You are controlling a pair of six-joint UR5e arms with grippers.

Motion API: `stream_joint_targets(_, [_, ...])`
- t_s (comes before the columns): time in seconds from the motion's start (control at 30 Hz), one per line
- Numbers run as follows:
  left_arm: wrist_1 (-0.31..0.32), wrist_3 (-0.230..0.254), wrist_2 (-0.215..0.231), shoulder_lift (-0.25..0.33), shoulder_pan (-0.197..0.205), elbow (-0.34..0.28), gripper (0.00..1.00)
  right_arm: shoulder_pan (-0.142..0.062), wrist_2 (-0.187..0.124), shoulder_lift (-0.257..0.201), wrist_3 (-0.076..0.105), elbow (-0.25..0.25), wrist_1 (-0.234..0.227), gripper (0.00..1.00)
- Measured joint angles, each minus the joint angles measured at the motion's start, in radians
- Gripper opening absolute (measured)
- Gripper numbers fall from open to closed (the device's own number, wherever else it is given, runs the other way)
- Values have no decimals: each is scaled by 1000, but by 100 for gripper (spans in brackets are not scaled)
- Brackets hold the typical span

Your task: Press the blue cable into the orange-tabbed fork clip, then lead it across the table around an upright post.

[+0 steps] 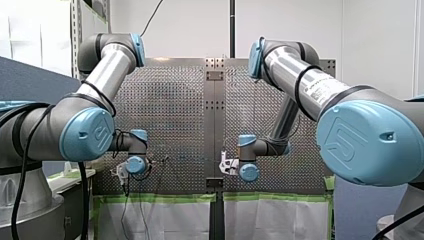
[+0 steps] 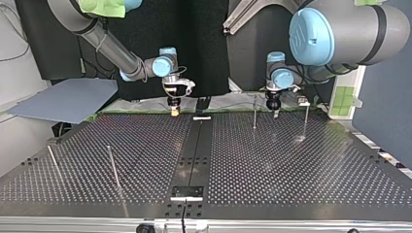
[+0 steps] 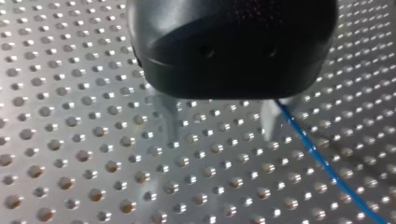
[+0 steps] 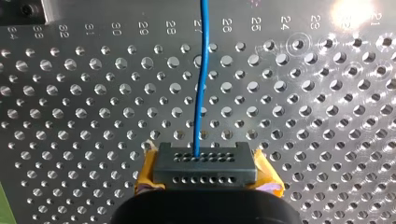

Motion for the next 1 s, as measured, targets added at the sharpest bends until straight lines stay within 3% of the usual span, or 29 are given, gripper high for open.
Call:
stream_joint_targets(0.23, [-61,0,18,1,2,-4,100,4,0,0,-1,0,7,0])
stream_joint_targets(0.47, [-122,2,83,3,13,-45,100,4,0,0,-2,0,15,0])
stream_joint_targets(0.8, [-93,56,188,30,28,-148,100,4,-1,0,-4,0,20,0])
stream_joint_targets(1.0, [-56,57,210,81,31,-202,100,4,-1,0,-5,0,22,0])
